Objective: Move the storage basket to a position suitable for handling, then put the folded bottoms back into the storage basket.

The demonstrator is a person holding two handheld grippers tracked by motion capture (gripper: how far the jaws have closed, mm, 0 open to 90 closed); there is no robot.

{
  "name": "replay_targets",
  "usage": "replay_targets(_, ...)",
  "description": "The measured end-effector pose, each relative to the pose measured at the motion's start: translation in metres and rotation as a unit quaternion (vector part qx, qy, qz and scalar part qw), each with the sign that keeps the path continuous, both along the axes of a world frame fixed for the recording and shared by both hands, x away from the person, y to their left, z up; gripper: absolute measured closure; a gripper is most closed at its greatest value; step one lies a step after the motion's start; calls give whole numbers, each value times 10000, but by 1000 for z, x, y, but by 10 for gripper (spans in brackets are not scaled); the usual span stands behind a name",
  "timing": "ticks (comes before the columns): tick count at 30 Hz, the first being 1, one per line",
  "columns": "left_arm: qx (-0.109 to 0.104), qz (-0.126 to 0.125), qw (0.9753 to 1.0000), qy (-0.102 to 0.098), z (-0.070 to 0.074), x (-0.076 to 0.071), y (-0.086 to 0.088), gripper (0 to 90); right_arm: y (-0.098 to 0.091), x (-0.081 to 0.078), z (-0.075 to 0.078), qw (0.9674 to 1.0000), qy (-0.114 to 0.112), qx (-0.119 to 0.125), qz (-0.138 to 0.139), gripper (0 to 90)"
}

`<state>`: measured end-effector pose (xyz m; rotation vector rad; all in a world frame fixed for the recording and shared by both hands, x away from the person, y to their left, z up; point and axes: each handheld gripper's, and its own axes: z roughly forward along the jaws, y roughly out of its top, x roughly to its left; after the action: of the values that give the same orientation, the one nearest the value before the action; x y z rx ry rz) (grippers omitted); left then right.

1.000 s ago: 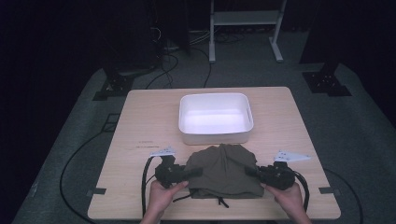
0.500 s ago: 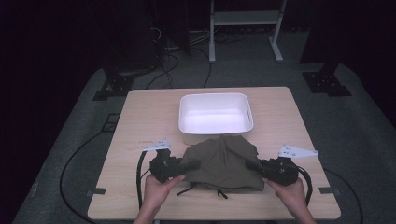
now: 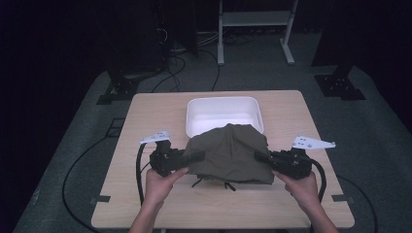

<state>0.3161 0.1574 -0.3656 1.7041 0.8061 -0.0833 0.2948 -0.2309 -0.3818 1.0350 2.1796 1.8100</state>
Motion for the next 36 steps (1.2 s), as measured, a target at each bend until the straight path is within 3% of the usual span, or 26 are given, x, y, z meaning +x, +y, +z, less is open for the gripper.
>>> replay_targets(6,-28,69,9999,-100,13,4,6,668,9,9,18,9999,-120,-75,41,774)
replay_targets(11,-36,112,9999,-117,20,8,9,668,12,14,23,9998,-148,-76,61,774)
replay_targets(23,-100,214,9996,-135,39,32,8,669,19,35,45,9997,-218,-73,7,774)
replay_targets(36,81,241,9996,-120,58,63,-1,668,13,61,54,9998,-30,110,-163,774)
